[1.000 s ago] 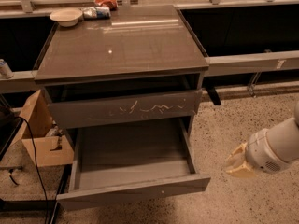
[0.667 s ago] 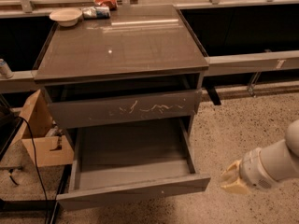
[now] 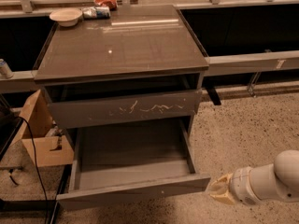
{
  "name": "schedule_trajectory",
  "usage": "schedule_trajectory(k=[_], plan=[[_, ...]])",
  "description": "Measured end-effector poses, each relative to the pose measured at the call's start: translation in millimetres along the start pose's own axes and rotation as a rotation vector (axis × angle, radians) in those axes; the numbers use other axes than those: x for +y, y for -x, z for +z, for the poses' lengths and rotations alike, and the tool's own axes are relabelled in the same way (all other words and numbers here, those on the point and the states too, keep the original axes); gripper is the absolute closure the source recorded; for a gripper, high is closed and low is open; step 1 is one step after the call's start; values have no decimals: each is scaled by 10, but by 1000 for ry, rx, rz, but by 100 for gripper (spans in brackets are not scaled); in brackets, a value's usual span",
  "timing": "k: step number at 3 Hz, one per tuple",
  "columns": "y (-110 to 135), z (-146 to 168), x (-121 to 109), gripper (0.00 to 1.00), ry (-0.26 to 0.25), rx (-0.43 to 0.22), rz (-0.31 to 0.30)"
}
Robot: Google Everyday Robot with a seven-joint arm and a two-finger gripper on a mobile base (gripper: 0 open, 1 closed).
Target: Close middle drawer
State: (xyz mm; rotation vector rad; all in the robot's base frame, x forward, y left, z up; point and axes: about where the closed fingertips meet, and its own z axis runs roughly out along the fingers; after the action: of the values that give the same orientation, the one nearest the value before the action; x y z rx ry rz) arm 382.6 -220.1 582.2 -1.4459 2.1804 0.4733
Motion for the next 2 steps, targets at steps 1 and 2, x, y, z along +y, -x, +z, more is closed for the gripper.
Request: schedule_trajectory(k=[1, 2], plan=[[0, 0, -4, 100, -1, 0, 0], [-189, 161, -96, 100, -43, -2, -19]])
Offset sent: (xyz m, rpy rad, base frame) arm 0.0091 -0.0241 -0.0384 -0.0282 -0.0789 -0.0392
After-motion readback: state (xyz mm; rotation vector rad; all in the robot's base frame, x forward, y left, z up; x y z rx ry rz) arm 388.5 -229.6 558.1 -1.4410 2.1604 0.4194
